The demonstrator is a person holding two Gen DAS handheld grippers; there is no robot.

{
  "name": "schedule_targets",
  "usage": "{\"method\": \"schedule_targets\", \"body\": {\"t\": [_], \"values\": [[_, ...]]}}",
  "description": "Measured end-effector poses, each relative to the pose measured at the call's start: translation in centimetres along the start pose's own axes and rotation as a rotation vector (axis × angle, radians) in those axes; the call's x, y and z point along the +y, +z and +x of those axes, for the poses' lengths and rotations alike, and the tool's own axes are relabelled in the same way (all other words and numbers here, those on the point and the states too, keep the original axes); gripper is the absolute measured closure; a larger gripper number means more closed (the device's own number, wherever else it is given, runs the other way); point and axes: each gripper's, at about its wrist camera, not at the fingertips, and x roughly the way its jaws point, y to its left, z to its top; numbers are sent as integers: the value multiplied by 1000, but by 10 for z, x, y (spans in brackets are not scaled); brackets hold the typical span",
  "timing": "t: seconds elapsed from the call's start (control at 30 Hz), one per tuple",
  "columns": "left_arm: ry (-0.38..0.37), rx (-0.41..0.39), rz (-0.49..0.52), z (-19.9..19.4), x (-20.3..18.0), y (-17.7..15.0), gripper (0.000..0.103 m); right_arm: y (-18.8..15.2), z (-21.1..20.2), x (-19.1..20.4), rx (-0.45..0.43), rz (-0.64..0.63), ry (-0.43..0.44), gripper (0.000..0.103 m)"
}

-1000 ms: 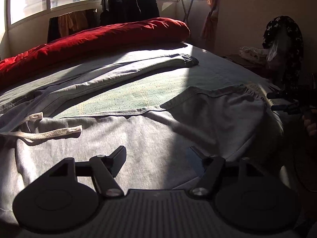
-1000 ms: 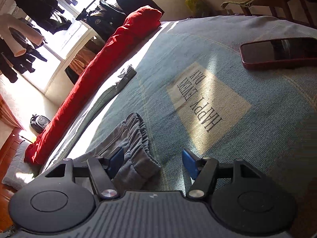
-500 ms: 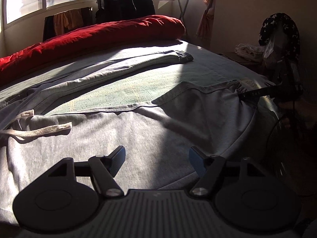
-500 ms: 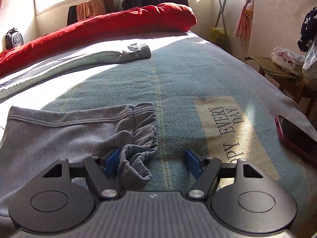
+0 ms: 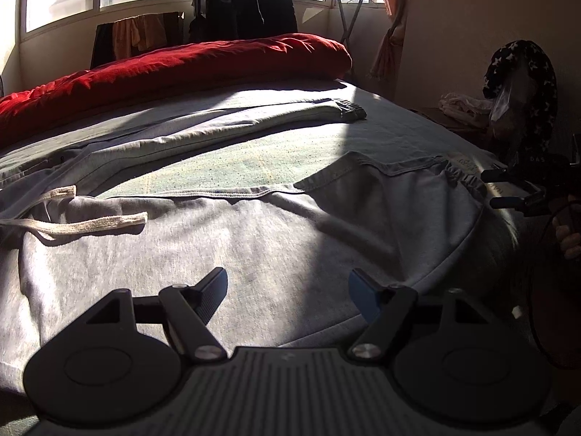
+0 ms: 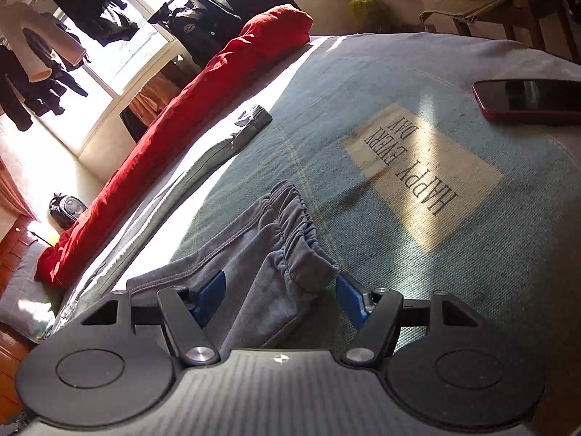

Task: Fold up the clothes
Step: 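Pull the cuff with the right gripper to straighten the leg edge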

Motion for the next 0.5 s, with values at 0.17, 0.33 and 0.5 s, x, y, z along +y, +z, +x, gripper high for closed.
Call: {"method": "schedule_targets", "body": {"t": [0.17, 0.33, 0.5], "values": [[-12, 2, -1, 1, -2, -3, 28, -3, 28, -14, 12, 69, 54, 33], [-10, 5, -12, -2, -2, -6, 28, 1, 46, -7, -37, 11, 49, 39], [-9, -3, -10, -7, -2, -6, 28, -1, 31, -10, -53, 40, 36, 73]]}}
